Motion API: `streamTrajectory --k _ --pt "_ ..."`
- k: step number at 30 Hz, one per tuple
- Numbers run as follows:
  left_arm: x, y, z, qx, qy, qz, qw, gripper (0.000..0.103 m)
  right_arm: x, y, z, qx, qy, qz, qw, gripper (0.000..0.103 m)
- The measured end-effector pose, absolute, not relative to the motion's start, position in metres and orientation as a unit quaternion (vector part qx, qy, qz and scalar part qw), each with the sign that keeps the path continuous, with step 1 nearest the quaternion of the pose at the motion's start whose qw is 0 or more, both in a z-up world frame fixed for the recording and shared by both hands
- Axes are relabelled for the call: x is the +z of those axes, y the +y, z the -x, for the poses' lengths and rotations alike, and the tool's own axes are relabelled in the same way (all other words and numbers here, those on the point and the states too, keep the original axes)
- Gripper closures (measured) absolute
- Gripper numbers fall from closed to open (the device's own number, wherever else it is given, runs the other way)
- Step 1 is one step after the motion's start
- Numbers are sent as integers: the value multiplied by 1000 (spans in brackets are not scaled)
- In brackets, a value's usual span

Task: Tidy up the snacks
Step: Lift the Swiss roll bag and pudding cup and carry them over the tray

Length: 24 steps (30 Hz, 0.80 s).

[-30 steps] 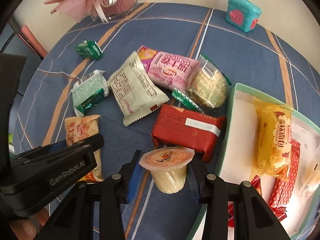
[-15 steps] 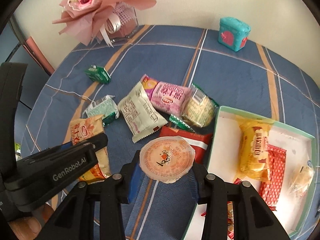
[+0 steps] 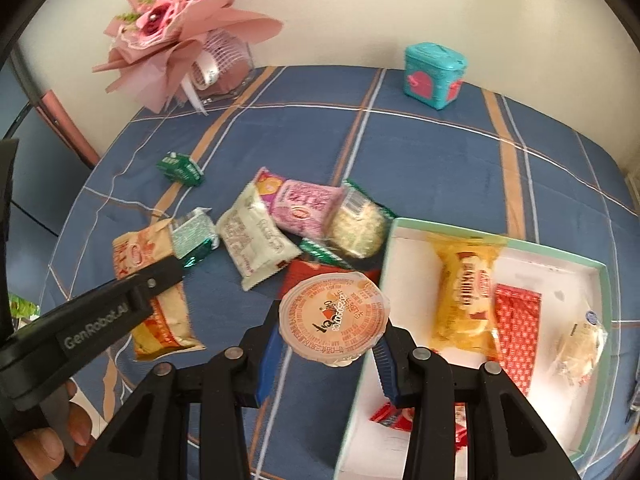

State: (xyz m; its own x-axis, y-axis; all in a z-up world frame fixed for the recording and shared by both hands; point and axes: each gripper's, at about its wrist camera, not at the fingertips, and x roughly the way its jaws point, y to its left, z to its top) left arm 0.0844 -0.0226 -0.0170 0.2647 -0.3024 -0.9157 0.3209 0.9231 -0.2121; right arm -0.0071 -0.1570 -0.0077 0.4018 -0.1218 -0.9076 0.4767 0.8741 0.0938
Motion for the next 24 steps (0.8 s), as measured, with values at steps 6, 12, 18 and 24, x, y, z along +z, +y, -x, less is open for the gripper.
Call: streamTrajectory --k 6,12,18,24 --pt "-10 -40 -70 -208 566 -20 797 64 -3 -180 25 -203 509 -192 814 59" --pt "-7 -65 -52 -230 561 -47 794 64 2 -208 48 -229 499 -215 808 59" --pt "-3 -93 -29 -253 550 -81 792 64 5 -238 73 -251 488 -243 800 59" --pt "-2 -124 2 -279 537 -130 785 64 6 -268 99 -279 478 -269 788 59"
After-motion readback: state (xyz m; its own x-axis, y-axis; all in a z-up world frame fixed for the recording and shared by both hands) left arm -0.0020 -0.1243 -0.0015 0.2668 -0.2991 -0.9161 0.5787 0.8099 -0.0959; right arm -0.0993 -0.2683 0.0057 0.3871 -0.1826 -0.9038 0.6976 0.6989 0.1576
